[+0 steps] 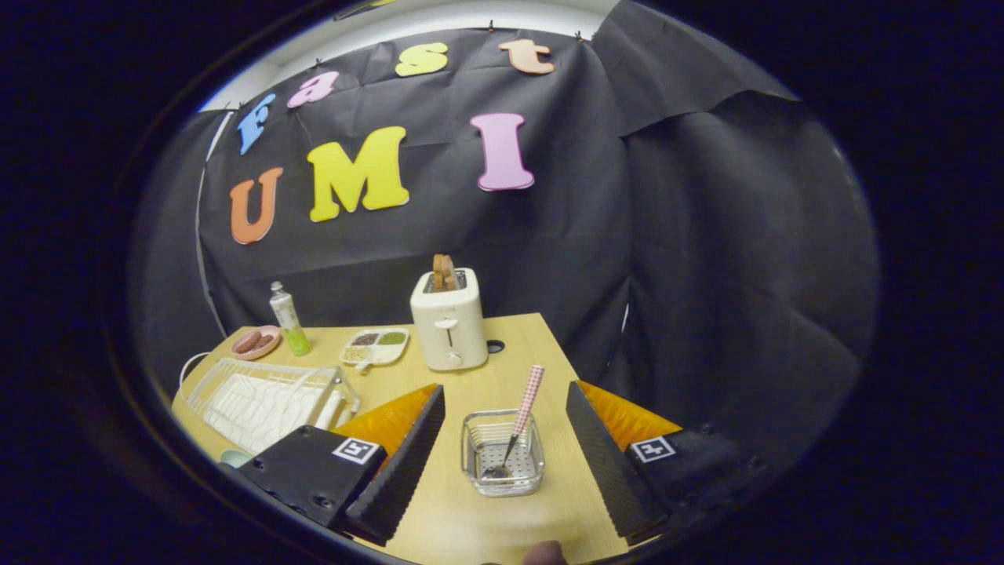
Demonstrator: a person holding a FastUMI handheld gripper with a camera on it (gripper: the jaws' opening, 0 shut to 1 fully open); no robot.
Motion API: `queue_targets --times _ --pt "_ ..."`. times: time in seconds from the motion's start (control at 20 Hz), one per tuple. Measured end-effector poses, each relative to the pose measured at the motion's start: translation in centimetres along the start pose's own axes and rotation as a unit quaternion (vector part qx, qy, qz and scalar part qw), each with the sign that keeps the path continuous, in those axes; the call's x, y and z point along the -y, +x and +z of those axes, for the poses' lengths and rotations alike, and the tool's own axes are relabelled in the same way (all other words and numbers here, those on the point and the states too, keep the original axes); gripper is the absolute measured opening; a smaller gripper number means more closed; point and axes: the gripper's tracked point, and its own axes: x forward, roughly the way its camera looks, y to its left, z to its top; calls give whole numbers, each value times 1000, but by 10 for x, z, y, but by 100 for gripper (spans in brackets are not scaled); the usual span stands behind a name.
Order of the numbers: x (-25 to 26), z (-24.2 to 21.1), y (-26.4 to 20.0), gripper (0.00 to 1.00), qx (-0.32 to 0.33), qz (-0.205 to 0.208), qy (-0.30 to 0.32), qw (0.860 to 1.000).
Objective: Take the plate from the dish rack, then take the spoon from the basket and place it into the plate.
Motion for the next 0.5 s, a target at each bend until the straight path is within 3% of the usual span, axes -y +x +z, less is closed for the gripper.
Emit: queue_targets --times 0.3,0.5 --pt "12 -12 79 99 -51 -11 5 999" --pt "12 -20 99 84 -81 10 51 995"
